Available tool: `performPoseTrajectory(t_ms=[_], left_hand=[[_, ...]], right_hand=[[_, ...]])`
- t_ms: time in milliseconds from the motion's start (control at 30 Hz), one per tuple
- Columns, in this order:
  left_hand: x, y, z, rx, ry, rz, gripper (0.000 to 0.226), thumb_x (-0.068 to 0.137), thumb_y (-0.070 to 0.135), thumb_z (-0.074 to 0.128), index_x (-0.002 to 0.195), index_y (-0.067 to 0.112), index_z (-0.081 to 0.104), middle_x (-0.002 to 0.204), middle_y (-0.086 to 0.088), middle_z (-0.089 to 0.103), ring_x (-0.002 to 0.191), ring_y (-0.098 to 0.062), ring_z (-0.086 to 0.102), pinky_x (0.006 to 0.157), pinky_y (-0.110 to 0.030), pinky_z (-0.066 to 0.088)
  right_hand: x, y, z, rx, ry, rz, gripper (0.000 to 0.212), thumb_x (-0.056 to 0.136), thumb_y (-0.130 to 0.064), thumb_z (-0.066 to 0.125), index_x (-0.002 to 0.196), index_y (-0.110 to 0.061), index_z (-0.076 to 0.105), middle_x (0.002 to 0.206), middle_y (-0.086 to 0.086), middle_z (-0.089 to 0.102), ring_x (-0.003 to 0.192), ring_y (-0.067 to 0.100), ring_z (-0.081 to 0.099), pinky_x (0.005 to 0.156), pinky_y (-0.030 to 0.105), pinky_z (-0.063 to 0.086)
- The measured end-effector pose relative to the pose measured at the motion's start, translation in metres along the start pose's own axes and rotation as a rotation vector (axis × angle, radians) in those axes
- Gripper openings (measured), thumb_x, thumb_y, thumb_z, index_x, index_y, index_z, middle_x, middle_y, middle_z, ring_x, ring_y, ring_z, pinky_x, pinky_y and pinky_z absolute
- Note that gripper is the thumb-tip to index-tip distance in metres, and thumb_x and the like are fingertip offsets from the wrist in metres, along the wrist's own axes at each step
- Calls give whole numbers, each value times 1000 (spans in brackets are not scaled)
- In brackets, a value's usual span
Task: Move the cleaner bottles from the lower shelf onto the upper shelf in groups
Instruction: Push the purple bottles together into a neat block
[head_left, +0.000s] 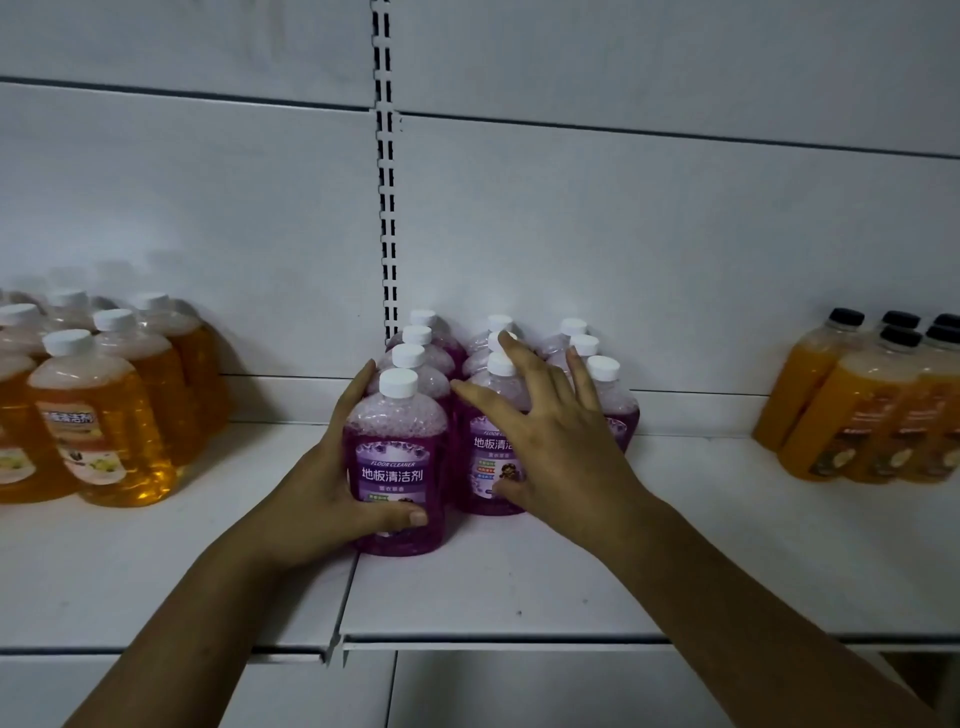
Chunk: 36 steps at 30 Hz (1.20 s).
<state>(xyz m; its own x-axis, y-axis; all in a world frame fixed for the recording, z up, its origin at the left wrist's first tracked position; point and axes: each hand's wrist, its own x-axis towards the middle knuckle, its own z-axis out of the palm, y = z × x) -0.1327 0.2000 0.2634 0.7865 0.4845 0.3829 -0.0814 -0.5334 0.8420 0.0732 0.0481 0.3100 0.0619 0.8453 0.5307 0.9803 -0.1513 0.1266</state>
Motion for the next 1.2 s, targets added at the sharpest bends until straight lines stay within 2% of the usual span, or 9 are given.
performPoseTrajectory(t_ms=[67,133,233,333,467,567,667,867,1200], left_hand=[[1,-2,0,-21,1,-1,139,68,8,97,164,44,4,156,22,48,136,-9,58,107,-36,54],[1,-6,0,-59,1,7,138,68,11,97,164,46,5,159,16,47,138,-14,57,107,-45,54],[1,-1,-1,-198,75,-15,126,66,32,96,161,53,16,157,12,51,135,-16,60,100,-41,58],[18,7,-7,-301,278,-83,82,83,72,68,156,54,34,157,6,52,137,-14,58,109,-42,51],[53,20,-12,-514,393,-245,83,84,77,47,154,33,47,158,1,51,139,-22,55,119,-52,40],[67,26,-5,-575,311,-268,69,96,70,40,149,28,52,150,2,59,130,-18,61,109,-41,47],[69,14,-3,-628,191,-269,63,103,67,39,148,26,55,139,-5,66,117,-21,64,99,-38,49],[69,-6,6,-747,160,-258,55,105,58,34,141,23,56,101,1,74,84,-13,72,73,-27,60],[68,-4,5,-754,181,-279,61,102,64,30,145,31,58,134,-6,69,110,-21,69,90,-35,59]], right_hand=[[-6,0,-3,61,1,-24,121,66,-62,88,162,-44,18,175,10,-1,162,28,6,129,56,1],[-12,7,-14,214,78,4,114,69,-75,78,163,-44,22,176,1,1,160,13,-4,130,51,-1],[-19,35,-27,492,378,130,84,81,-69,73,152,-35,46,166,-11,28,155,3,20,129,35,16],[-12,69,-26,799,484,378,61,90,-59,67,144,-36,51,152,-18,45,137,-13,39,108,8,34],[4,93,1,1310,401,765,59,97,-67,52,139,-28,60,136,-10,65,132,11,59,98,25,46],[2,81,25,1553,289,769,52,99,-62,41,123,-26,70,125,7,75,111,17,72,93,35,55],[-5,73,33,1784,236,768,58,103,-61,29,129,-26,66,123,6,76,110,22,72,101,42,54],[-5,75,42,1841,221,714,73,96,-67,29,148,-22,54,134,8,71,116,24,71,98,40,60],[-8,81,51,1890,196,710,85,88,-71,30,155,-21,47,143,10,65,129,27,65,91,34,61]])
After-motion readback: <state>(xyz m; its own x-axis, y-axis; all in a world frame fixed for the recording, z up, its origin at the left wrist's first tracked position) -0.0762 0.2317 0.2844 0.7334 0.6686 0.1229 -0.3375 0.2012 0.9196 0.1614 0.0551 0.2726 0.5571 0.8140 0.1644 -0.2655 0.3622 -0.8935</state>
